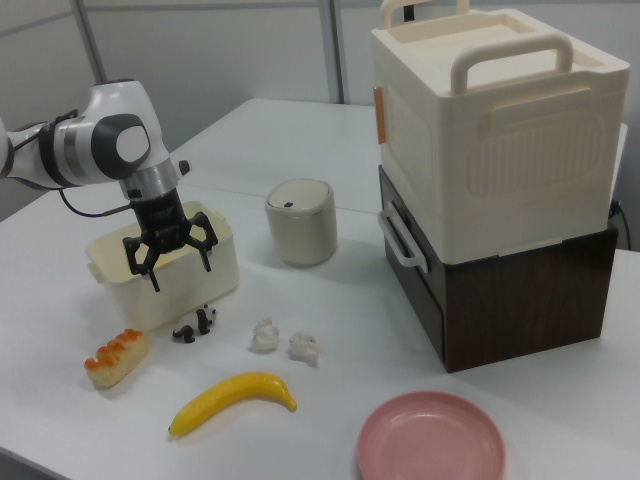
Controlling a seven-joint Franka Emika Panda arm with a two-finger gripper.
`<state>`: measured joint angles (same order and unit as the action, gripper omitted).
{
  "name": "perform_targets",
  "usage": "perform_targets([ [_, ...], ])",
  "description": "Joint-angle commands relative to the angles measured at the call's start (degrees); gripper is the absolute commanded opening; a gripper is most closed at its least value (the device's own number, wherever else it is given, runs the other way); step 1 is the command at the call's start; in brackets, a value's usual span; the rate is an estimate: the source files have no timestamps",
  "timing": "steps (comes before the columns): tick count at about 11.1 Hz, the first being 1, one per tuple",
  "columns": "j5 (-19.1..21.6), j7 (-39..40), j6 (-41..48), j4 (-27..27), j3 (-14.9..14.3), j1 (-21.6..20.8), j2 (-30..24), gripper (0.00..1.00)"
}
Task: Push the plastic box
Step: 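Lower the open gripper to the inner wall of the cream plastic box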
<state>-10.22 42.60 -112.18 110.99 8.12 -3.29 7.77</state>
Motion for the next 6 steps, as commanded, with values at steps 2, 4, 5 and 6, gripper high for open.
perform_targets([
  [2, -1.3, -4.0, -0.9, -1.4, -0.6, -1.0, 1.3, 1.0],
  [4, -1.3, -4.1, -0.8, -2.7, -0.6, -1.2, 2.2, 1.0],
  [5, -1.4, -4.1, -0.8, -2.8, -0.6, -1.4, 2.4, 1.0],
  [6, -1.4, -4.3, -0.8, -3.1, -0.6, -2.3, 2.9, 1.0],
])
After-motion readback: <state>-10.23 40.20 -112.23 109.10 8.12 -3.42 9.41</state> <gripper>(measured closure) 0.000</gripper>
